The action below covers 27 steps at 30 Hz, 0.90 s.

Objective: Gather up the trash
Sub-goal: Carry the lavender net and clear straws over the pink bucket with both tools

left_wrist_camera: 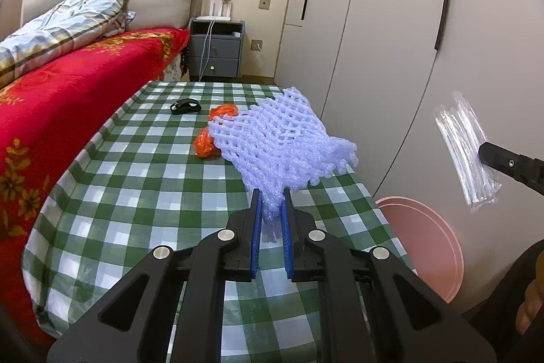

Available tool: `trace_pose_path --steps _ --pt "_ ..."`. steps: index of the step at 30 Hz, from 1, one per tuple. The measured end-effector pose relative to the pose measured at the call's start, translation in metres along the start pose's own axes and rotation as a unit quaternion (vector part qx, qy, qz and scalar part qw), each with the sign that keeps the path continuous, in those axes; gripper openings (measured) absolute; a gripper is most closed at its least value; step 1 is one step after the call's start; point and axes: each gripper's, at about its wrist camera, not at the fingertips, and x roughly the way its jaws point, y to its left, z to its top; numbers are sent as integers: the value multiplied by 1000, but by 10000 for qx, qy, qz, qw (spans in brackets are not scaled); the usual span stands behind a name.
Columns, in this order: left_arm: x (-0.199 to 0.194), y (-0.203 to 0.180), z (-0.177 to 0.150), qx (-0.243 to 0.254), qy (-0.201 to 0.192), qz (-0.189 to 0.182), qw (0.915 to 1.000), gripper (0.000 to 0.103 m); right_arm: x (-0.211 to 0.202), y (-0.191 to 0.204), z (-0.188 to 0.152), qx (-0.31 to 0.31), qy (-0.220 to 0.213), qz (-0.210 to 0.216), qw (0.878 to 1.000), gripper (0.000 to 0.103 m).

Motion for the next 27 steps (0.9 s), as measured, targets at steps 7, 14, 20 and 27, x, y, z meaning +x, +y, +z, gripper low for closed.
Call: trace_pose_path --steps 7,14,20,27 --pt "5 -7 -3 46 57 -107 9999 11 1 -11 0 115 19 -128 9999 1" --pt "11 -22 -5 146 97 -251 9995 11 2 -26 1 281 35 -326 9991 1" --pt "18 -39 -7 203 142 -443 9987 11 1 -42 0 428 57 -508 9978 1" --pt "28 -70 -9 336 225 -740 9964 11 -3 -62 0 594 52 -741 9955 1"
